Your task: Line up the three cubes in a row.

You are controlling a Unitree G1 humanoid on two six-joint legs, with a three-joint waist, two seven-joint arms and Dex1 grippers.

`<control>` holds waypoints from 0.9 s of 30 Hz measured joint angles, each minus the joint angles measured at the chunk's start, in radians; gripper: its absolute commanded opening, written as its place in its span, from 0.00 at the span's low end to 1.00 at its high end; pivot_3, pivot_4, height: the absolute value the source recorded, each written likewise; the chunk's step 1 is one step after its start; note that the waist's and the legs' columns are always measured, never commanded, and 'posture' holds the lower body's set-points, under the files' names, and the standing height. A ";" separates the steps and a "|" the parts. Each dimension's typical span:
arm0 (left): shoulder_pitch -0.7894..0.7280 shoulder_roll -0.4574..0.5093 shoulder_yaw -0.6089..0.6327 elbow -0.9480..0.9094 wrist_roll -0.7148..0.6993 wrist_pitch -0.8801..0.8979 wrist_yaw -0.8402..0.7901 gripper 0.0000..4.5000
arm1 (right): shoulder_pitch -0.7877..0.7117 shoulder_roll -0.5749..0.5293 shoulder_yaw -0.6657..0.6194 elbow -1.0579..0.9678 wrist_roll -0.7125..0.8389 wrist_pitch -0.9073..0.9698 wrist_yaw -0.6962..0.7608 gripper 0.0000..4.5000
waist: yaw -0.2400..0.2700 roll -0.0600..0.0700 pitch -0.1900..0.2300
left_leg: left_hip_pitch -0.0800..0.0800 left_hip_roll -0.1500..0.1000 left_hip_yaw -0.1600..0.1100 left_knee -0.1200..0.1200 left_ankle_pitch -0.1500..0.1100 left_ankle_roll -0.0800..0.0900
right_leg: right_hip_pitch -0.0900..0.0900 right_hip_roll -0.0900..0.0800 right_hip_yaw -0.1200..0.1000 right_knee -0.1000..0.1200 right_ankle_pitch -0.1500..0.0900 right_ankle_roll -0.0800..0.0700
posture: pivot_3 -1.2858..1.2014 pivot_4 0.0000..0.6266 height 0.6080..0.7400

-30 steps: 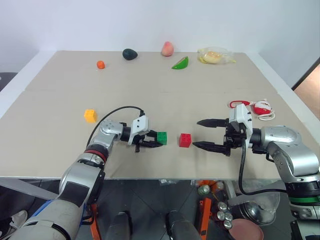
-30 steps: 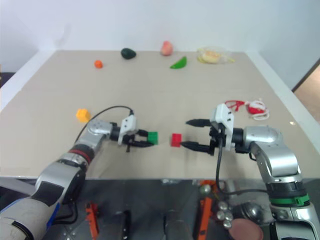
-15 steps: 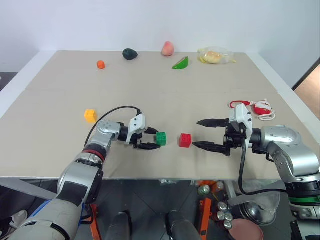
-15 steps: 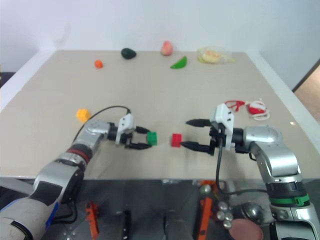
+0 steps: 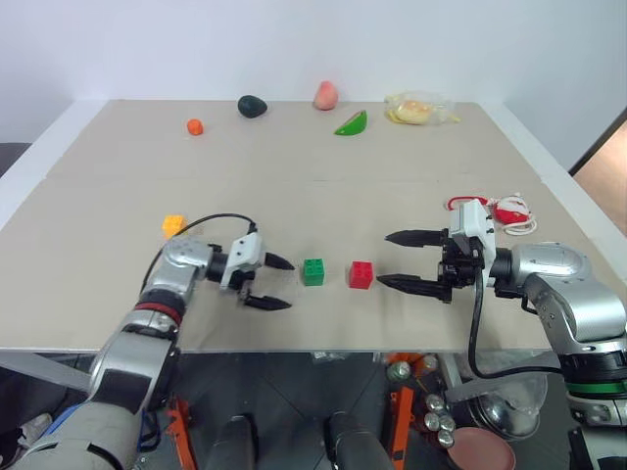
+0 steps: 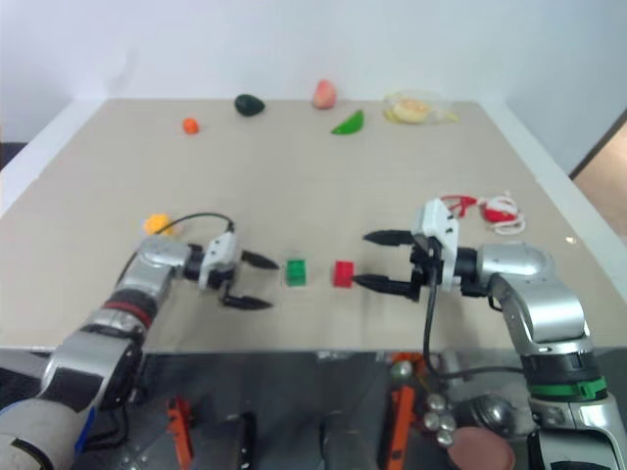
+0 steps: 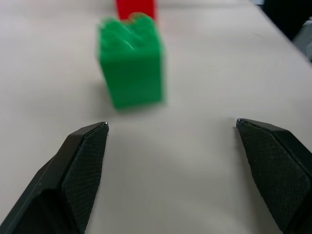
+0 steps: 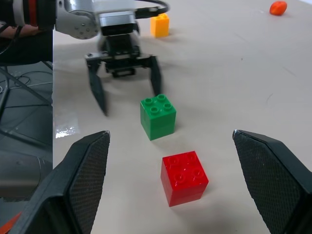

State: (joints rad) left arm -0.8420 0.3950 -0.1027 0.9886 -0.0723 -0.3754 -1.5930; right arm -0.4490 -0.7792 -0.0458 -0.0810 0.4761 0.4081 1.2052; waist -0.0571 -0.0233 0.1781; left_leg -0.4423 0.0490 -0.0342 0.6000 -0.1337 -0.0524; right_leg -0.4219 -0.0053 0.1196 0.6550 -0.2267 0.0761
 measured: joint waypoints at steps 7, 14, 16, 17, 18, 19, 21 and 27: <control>0.167 0.092 0.068 -0.260 -0.018 0.082 0.219 0.97 | -0.055 0.036 0.012 0.038 -0.021 -0.023 -0.017 0.93 | -0.001 0.000 0.000 | 0.001 0.001 0.001 0.001 0.000 0.000 | 0.000 0.000 0.000 0.001 0.000 0.000 | 0.52 0.24 1.00; 0.411 0.013 0.233 -0.715 -0.048 0.513 0.766 0.97 | -0.178 0.188 0.062 0.124 -0.132 -0.070 -0.205 0.93 | -0.011 0.000 0.000 | 0.003 0.002 0.001 0.001 0.000 0.000 | 0.000 0.000 0.000 0.007 0.000 0.001 | 0.52 0.24 1.00; 0.467 -0.028 0.263 -0.822 -0.049 0.653 0.912 0.97 | -0.207 0.221 0.072 0.140 -0.148 -0.083 -0.234 0.93 | -0.013 0.000 0.000 | 0.003 0.002 0.000 0.001 0.000 0.000 | 0.000 0.001 -0.001 0.009 0.000 0.002 | 0.52 0.24 1.00; 0.488 -0.035 0.268 -0.860 -0.048 0.704 0.962 0.97 | -0.214 0.227 0.078 0.145 -0.153 -0.090 -0.237 0.93 | -0.012 0.000 0.000 | 0.003 0.002 0.000 0.001 0.000 0.000 | 0.000 0.001 -0.001 0.009 0.000 0.002 | 0.52 0.24 1.00; 0.510 -0.041 0.278 -0.901 -0.045 0.761 1.018 0.97 | -0.218 0.231 0.082 0.148 -0.159 -0.098 -0.237 0.93 | -0.012 0.000 0.000 | 0.003 0.002 -0.001 0.001 0.000 0.000 | 0.000 0.001 -0.002 0.009 -0.001 0.002 | 0.52 0.24 1.00; 0.526 -0.051 0.291 -0.935 -0.046 0.801 1.057 0.97 | -0.219 0.232 0.085 0.152 -0.161 -0.104 -0.233 0.93 | -0.012 0.000 0.000 | 0.003 0.002 -0.001 0.001 0.000 0.000 | 0.000 0.001 -0.002 0.009 -0.001 0.001 | 0.52 0.24 1.00; 0.550 -0.072 0.302 -1.014 -0.045 0.883 1.143 0.97 | -0.219 0.236 0.086 0.165 -0.165 -0.112 -0.224 0.93 | -0.012 0.000 0.000 | 0.003 0.001 -0.001 0.001 0.000 0.000 | 0.000 0.001 -0.001 0.009 -0.001 0.000 | 0.52 0.24 1.00; 0.552 -0.147 0.354 -1.115 -0.045 1.040 1.364 0.97 | -0.219 0.246 0.097 0.173 -0.166 -0.124 -0.192 0.93 | -0.016 -0.001 0.000 | 0.005 0.001 -0.001 0.001 0.000 -0.001 | 0.000 0.001 -0.001 0.009 -0.001 -0.001 | 0.52 0.24 1.00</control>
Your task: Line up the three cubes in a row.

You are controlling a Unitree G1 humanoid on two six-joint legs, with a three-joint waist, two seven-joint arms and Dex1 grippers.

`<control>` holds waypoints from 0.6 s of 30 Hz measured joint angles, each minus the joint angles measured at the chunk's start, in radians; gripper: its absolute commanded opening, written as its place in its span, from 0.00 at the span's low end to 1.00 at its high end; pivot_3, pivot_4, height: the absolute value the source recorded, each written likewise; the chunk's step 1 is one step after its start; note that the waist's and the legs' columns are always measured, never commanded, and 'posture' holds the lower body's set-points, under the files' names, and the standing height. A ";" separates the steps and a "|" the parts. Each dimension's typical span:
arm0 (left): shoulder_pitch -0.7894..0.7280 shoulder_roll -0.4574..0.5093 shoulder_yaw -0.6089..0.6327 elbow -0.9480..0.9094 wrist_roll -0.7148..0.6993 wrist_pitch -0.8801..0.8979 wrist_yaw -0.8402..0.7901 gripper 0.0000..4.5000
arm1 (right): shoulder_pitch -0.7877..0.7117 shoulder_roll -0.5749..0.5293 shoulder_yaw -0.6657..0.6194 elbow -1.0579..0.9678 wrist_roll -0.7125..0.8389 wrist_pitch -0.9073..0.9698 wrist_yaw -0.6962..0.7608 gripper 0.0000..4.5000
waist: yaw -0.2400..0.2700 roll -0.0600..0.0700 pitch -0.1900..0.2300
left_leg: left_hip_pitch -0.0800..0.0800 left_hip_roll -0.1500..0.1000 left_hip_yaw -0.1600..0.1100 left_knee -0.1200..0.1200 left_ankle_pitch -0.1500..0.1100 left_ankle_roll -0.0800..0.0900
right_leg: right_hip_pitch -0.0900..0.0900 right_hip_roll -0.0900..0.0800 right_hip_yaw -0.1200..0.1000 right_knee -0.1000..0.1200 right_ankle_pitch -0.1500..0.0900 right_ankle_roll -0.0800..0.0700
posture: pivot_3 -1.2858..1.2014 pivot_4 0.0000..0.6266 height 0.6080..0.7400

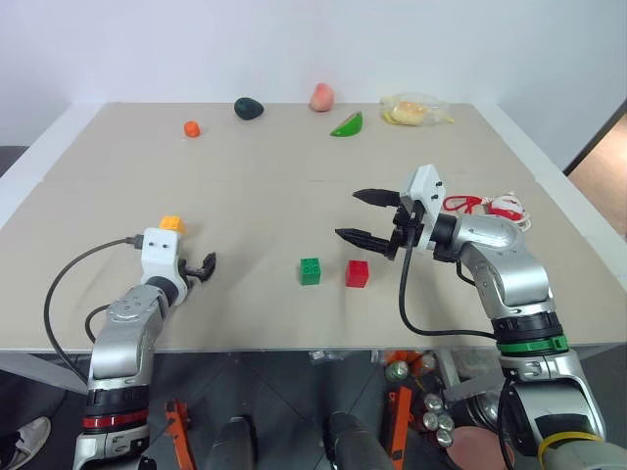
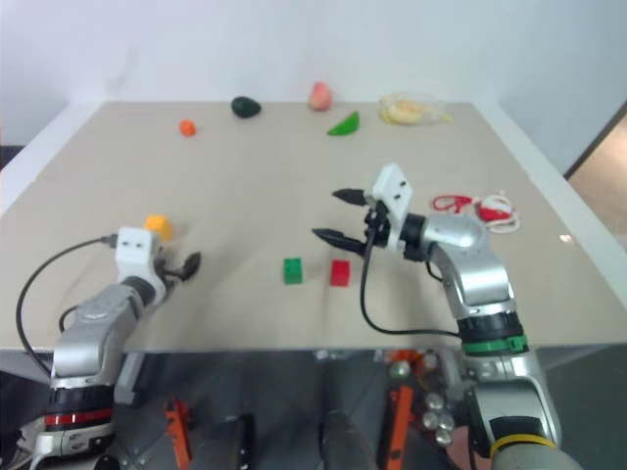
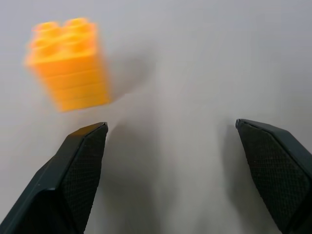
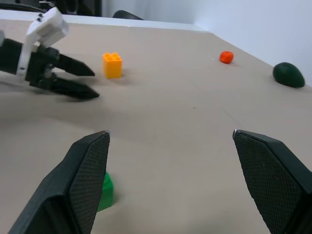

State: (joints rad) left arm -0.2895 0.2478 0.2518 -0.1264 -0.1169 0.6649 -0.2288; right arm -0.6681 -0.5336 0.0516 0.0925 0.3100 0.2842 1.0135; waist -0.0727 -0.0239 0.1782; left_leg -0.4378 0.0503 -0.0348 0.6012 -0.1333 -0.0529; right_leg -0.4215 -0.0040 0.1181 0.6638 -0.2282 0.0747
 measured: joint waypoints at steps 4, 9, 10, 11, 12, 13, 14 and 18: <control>0.000 -0.027 0.000 -0.022 0.000 0.036 0.072 0.97 | 0.000 0.012 0.015 0.001 -0.001 -0.004 0.009 0.93 | -0.001 0.000 0.000 | 0.000 0.000 0.000 0.000 0.000 0.000 | 0.000 0.000 0.000 0.000 0.000 0.000 | 0.52 0.24 1.00; -0.033 -0.020 0.000 0.024 -0.001 0.025 0.097 0.97 | 0.000 0.012 0.016 0.004 -0.001 -0.008 0.009 0.93 | -0.001 0.000 0.000 | 0.000 0.000 0.000 0.000 0.000 0.000 | 0.000 0.000 0.000 0.000 0.000 -0.001 | 0.52 0.24 1.00; -0.047 -0.015 0.000 0.045 -0.001 0.018 0.100 0.97 | 0.000 0.012 0.016 0.004 -0.001 -0.010 0.009 0.93 | -0.001 0.000 0.000 | 0.000 0.000 0.000 0.000 0.000 0.000 | 0.000 0.000 0.000 0.000 0.000 -0.001 | 0.52 0.24 1.00; -0.067 -0.003 0.001 0.077 -0.001 0.010 0.107 0.97 | -0.001 0.011 0.016 0.004 -0.001 -0.011 0.009 0.93 | -0.002 0.000 0.000 | 0.000 0.000 0.000 0.000 0.001 -0.001 | 0.000 0.000 0.000 0.000 0.000 -0.001 | 0.52 0.24 1.00; -0.081 0.005 0.005 0.099 -0.001 0.004 0.112 0.97 | -0.001 0.010 0.016 0.005 -0.001 -0.011 0.008 0.93 | -0.002 0.000 0.000 | 0.000 0.000 0.000 0.000 0.001 -0.001 | 0.000 0.000 0.000 0.000 0.000 -0.001 | 0.52 0.24 1.00; -0.090 0.008 0.009 0.114 -0.001 -0.003 0.113 0.97 | -0.001 0.010 0.016 0.006 -0.001 -0.012 0.007 0.93 | -0.002 0.000 0.000 | 0.000 0.000 0.000 0.000 0.001 -0.001 | 0.000 0.000 0.000 0.000 0.000 -0.001 | 0.52 0.24 1.00; -0.104 0.012 0.013 0.138 -0.002 -0.012 0.114 0.97 | -0.001 0.008 0.016 0.009 -0.001 -0.012 0.007 0.93 | -0.002 0.000 0.000 | 0.000 0.000 0.000 0.000 0.001 -0.001 | 0.000 0.000 0.000 0.000 0.000 -0.001 | 0.52 0.24 1.00; -0.148 0.039 0.022 0.216 -0.005 -0.042 0.113 0.97 | 0.000 0.002 0.015 0.010 -0.001 -0.012 0.005 0.93 | -0.002 0.000 0.000 | 0.000 0.000 0.000 -0.001 0.001 -0.001 | 0.000 0.000 0.000 0.000 0.000 0.000 | 0.52 0.24 1.00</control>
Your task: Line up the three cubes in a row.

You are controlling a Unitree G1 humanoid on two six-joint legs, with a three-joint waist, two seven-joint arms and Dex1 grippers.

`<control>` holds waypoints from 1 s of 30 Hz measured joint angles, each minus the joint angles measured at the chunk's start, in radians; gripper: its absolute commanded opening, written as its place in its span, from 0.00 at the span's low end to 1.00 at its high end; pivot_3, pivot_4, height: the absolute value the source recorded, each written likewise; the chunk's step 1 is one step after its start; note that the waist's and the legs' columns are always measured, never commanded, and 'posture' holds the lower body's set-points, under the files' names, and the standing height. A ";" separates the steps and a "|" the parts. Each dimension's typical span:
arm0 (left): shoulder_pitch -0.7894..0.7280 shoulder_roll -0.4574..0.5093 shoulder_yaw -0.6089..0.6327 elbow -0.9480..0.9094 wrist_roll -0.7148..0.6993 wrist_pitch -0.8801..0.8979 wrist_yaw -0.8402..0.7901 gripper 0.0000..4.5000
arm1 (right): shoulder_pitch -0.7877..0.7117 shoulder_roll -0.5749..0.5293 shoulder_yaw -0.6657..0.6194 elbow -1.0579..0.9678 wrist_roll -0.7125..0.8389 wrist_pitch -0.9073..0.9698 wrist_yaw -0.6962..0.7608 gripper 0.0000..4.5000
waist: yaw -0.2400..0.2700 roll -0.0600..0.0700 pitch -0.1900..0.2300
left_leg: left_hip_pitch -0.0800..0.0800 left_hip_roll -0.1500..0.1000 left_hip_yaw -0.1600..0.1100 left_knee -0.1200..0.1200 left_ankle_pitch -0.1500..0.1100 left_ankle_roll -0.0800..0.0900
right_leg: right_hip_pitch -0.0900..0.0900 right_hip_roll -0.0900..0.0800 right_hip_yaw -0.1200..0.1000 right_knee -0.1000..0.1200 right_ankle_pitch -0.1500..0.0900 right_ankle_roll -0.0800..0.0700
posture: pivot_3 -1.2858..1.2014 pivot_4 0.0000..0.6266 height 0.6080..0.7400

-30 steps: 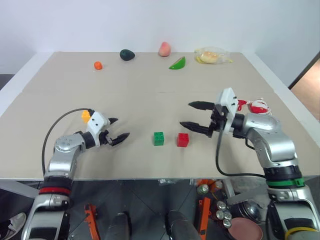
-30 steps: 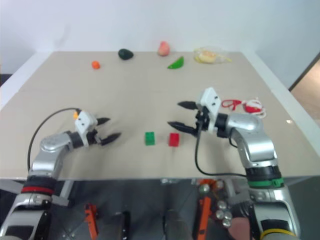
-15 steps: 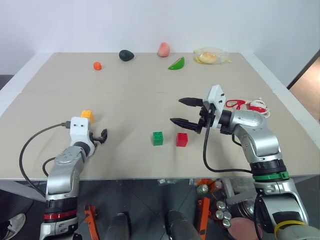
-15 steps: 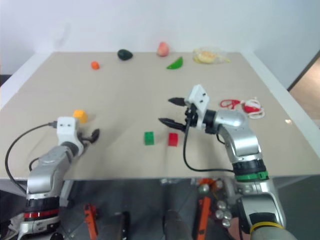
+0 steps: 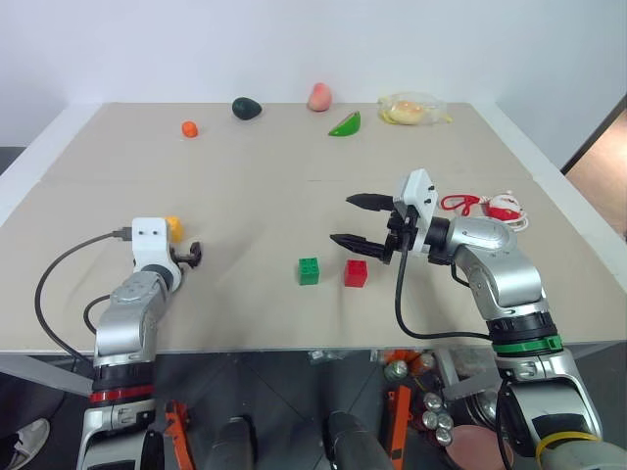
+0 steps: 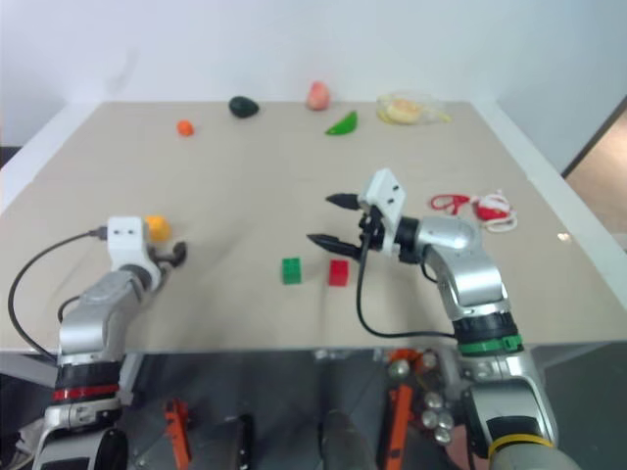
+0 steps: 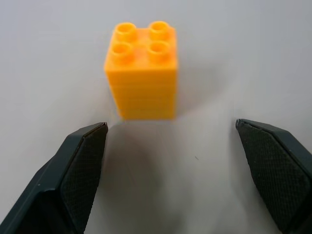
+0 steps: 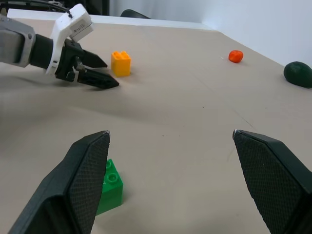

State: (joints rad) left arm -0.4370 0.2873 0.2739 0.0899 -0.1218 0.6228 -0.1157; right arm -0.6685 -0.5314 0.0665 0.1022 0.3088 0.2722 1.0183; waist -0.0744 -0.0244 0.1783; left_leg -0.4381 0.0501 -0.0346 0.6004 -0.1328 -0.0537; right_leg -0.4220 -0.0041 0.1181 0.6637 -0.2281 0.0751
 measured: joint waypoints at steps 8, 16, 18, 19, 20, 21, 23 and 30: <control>-0.095 0.020 -0.003 0.185 0.000 -0.109 -0.013 0.85 | 0.000 -0.010 -0.002 0.000 0.000 0.000 -0.006 0.93 | 0.000 -0.001 0.000 | 0.000 0.000 0.000 0.000 0.000 0.000 | 0.000 0.000 0.000 0.000 0.000 0.000 | 0.52 0.24 1.00; -0.105 0.025 -0.006 0.237 -0.007 -0.167 -0.025 0.30 | 0.000 -0.019 -0.004 0.001 0.000 -0.001 -0.019 0.93 | 0.000 -0.001 0.001 | 0.000 0.000 0.000 -0.001 0.000 0.000 | 0.000 0.000 0.000 0.000 0.001 0.002 | 0.52 0.24 1.00; -0.107 0.031 -0.012 0.242 -0.007 -0.171 -0.027 0.30 | 0.000 -0.021 -0.004 0.001 0.000 -0.001 -0.020 0.93 | 0.000 -0.001 0.001 | 0.000 0.000 0.000 -0.001 0.000 0.000 | 0.000 0.000 0.000 0.000 0.001 0.002 | 0.52 0.24 1.00; -0.109 0.038 -0.022 0.252 -0.006 -0.181 -0.032 0.30 | 0.001 -0.023 -0.004 0.001 0.000 -0.002 -0.020 0.93 | 0.000 -0.001 0.001 | 0.000 0.000 0.000 -0.001 0.000 0.000 | 0.000 0.000 0.000 0.000 0.000 0.002 | 0.52 0.24 1.00; -0.112 0.042 -0.025 0.259 -0.005 -0.189 -0.041 0.30 | 0.001 -0.025 -0.004 0.001 0.000 -0.002 -0.020 0.93 | 0.000 -0.001 0.001 | 0.000 0.000 0.000 -0.001 0.000 0.000 | 0.000 0.000 0.000 0.000 0.000 0.001 | 0.52 0.24 1.00; -0.120 0.050 -0.036 0.279 -0.005 -0.215 -0.064 0.30 | 0.003 -0.033 -0.005 0.001 0.000 -0.002 -0.019 0.93 | 0.000 -0.001 0.001 | 0.000 0.000 0.000 0.000 0.000 0.000 | 0.000 0.000 0.000 0.000 0.000 0.000 | 0.52 0.24 1.00; -0.134 0.053 -0.048 0.306 -0.010 -0.284 -0.118 0.30 | 0.009 -0.045 -0.008 0.002 0.001 -0.002 -0.016 0.93 | 0.001 -0.002 0.001 | -0.001 0.000 0.000 0.000 0.000 0.000 | 0.000 0.000 0.000 0.000 -0.001 -0.001 | 0.52 0.24 1.00; -0.227 0.113 -0.134 0.457 -0.076 -0.637 -0.591 0.30 | 0.045 -0.091 -0.052 0.000 0.012 0.012 -0.003 0.93 | 0.003 -0.003 0.002 | -0.001 -0.001 0.001 -0.002 0.000 -0.001 | -0.001 -0.001 0.000 0.000 -0.002 -0.002 | 0.52 0.24 1.00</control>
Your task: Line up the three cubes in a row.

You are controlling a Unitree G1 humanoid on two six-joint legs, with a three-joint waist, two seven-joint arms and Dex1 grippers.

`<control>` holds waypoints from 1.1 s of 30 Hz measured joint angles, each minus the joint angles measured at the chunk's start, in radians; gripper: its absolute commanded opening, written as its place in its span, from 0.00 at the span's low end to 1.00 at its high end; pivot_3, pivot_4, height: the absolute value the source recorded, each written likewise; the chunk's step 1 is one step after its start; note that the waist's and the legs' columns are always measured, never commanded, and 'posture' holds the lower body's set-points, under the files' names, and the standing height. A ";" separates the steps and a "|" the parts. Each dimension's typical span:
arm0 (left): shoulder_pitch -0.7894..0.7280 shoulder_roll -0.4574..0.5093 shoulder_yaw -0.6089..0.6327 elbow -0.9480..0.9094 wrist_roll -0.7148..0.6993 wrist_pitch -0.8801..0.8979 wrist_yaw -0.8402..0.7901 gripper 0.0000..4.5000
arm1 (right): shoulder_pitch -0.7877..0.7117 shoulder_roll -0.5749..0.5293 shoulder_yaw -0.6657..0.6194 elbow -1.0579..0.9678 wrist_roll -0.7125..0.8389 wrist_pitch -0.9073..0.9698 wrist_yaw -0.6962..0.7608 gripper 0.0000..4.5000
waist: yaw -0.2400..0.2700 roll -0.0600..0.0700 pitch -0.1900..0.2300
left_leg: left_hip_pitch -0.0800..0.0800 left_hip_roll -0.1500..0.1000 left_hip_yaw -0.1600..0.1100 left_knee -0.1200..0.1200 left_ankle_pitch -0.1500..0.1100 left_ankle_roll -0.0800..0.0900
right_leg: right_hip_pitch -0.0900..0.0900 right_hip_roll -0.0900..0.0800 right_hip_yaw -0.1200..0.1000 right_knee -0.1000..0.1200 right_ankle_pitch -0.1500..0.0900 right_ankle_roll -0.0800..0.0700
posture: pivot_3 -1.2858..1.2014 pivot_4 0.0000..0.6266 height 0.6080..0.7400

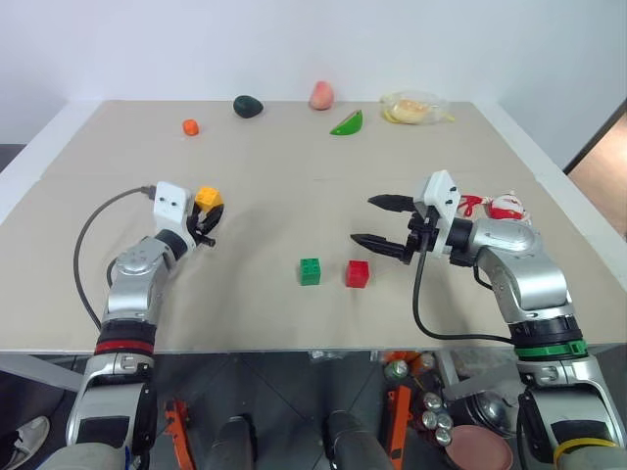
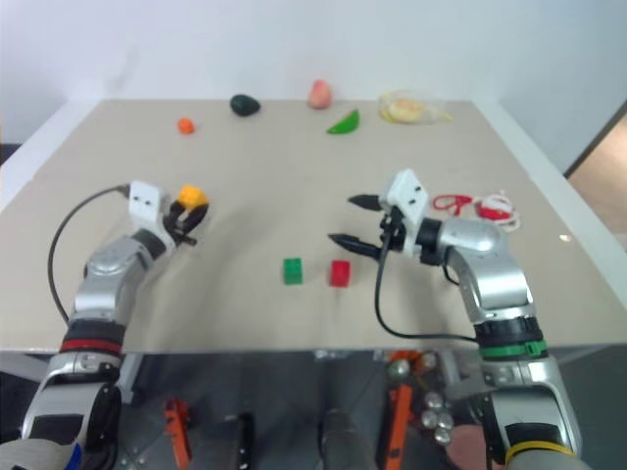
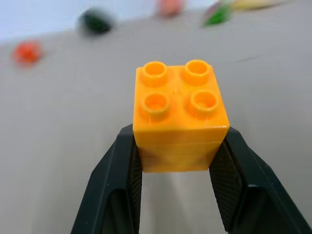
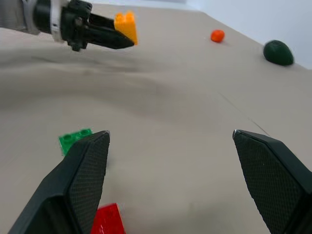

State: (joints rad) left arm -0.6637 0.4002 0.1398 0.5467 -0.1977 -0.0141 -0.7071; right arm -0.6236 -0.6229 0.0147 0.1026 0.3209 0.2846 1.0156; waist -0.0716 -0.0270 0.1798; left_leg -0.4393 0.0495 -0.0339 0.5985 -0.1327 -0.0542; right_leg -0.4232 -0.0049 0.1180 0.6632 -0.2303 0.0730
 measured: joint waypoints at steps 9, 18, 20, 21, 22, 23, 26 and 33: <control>-0.054 0.082 -0.087 0.238 -0.088 -0.151 -0.685 0.30 | 0.075 -0.024 -0.035 -0.088 0.025 0.050 -0.039 0.93 | -0.006 0.000 0.000 | -0.001 0.000 0.000 -0.002 0.000 0.000 | -0.001 0.000 0.000 0.000 -0.001 -0.001 | 0.52 0.24 1.00; -0.154 0.081 -0.151 0.460 -0.014 -0.324 -0.881 0.30 | 0.161 -0.060 -0.081 -0.195 0.069 0.114 -0.062 0.93 | -0.003 0.000 0.000 | -0.001 0.000 0.000 0.000 0.000 0.000 | -0.001 0.000 0.000 0.000 -0.001 -0.001 | 0.52 0.24 1.00; -0.170 0.077 -0.163 0.484 -0.004 -0.340 -0.894 0.30 | 0.182 -0.060 -0.088 -0.212 0.073 0.126 -0.070 0.93 | -0.003 0.000 0.000 | -0.001 0.000 0.000 0.000 0.000 0.001 | -0.001 0.000 0.000 0.000 -0.001 -0.001 | 0.52 0.24 1.00; -0.174 0.073 -0.167 0.499 0.001 -0.348 -0.895 0.30 | 0.187 -0.060 -0.089 -0.219 0.076 0.130 -0.076 0.93 | -0.004 0.000 0.000 | -0.001 0.000 0.000 0.000 0.000 0.001 | -0.001 0.000 0.000 0.000 -0.001 -0.001 | 0.52 0.24 1.00; -0.175 0.067 -0.171 0.509 0.005 -0.359 -0.896 0.30 | 0.190 -0.060 -0.091 -0.226 0.078 0.135 -0.080 0.93 | -0.005 0.000 0.000 | -0.001 0.000 0.000 0.000 0.000 0.001 | -0.001 0.000 0.000 0.000 -0.001 -0.001 | 0.52 0.24 1.00; -0.177 0.061 -0.174 0.520 0.010 -0.369 -0.896 0.30 | 0.191 -0.061 -0.093 -0.230 0.080 0.137 -0.082 0.93 | -0.005 0.000 0.000 | -0.001 0.000 0.000 0.000 0.000 0.001 | -0.001 0.000 0.000 0.000 -0.001 -0.001 | 0.52 0.24 1.00; -0.180 0.053 -0.179 0.557 0.028 -0.385 -0.897 0.30 | 0.195 -0.062 -0.094 -0.249 0.087 0.148 -0.089 0.93 | -0.005 -0.001 0.000 | -0.001 0.001 0.000 0.000 0.000 0.001 | -0.001 0.000 0.000 0.000 -0.001 -0.001 | 0.52 0.24 1.00; -0.211 0.053 -0.179 0.604 0.061 -0.421 -0.893 0.30 | 0.197 -0.067 -0.095 -0.259 0.089 0.155 -0.103 0.93 | -0.005 -0.001 0.000 | -0.001 0.001 0.000 0.000 0.000 0.001 | -0.001 0.000 0.000 0.000 -0.001 -0.001 | 0.52 0.24 1.00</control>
State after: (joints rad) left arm -0.8747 0.4528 -0.0397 1.1505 -0.1365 -0.4353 -1.5998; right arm -0.4267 -0.6901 -0.0805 -0.1566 0.4097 0.4400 0.9130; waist -0.0763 -0.0276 0.1803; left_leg -0.4408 0.0500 -0.0342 0.5986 -0.1330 -0.0535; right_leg -0.4246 -0.0047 0.1181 0.6635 -0.2317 0.0718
